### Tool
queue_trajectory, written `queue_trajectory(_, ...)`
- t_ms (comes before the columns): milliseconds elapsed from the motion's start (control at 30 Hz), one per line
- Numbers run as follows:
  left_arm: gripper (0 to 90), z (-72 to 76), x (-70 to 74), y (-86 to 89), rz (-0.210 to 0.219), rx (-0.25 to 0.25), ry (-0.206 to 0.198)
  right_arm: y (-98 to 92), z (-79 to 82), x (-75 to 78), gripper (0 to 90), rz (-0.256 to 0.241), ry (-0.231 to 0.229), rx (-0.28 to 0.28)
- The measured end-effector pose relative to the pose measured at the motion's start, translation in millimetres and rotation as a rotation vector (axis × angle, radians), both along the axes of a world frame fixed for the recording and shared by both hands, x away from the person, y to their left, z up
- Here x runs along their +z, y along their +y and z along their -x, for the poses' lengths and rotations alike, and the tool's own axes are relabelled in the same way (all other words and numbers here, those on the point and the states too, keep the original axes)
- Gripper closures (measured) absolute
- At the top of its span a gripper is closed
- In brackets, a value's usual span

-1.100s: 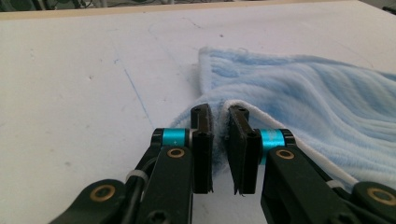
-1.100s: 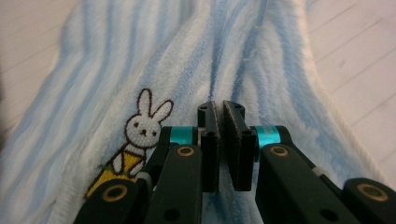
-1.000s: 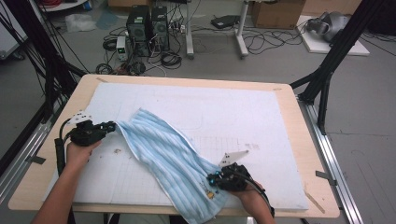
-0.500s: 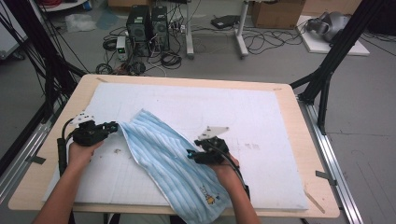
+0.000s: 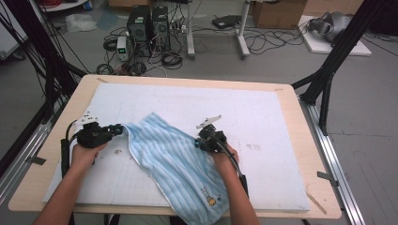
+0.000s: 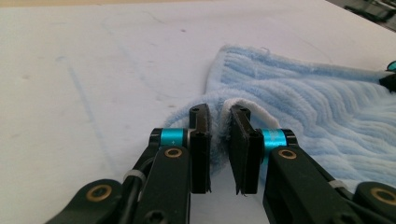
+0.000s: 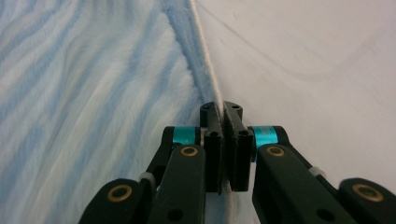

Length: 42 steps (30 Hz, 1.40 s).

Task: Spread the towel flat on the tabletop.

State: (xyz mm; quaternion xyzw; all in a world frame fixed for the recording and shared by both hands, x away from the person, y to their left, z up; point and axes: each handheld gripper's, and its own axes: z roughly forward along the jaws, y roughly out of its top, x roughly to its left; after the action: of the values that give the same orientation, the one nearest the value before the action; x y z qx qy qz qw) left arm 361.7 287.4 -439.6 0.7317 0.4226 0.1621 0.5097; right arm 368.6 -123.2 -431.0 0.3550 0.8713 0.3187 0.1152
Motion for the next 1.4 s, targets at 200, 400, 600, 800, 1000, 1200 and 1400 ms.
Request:
queue_trajectory(200, 77.7, 2.4, -5.0, -32.6, -0.065, -0.112, 0.006, -48.1, 40.9, -1.4, 86.9, -0.009, 0.029, -0.032)
queue_trajectory(400, 53.6, 1.3, -0.8, -37.2, -0.086, -0.022, -0.020, -61.2, 52.5, 3.7, 55.7, -0.050, -0.008, -0.055)
queue_trajectory(600, 50.5, 1.1, 4.7, -18.6, -0.029, 0.078, -0.071, -41.0, 21.4, 18.3, 38.5, -0.160, -0.125, -0.091)
queue_trajectory(800, 50.7, -0.2, 1.8, -14.1, -0.021, 0.078, -0.045, -4.1, -24.8, 15.7, 41.2, -0.170, -0.116, -0.076)
queue_trajectory(1000, 51.7, 0.4, 1.3, -14.9, -0.016, 0.071, -0.045, 42.6, -58.8, -3.4, 42.9, -0.092, -0.061, -0.059)
queue_trajectory(1200, 51.9, 1.7, -0.5, -14.2, -0.017, 0.065, -0.040, 62.3, -65.0, -5.3, 82.3, 0.016, -0.079, 0.006)
queue_trajectory(1400, 52.3, 3.5, -0.4, -12.2, -0.020, 0.068, -0.036, 16.8, -68.0, 8.9, 82.8, 0.057, -0.131, -0.188)
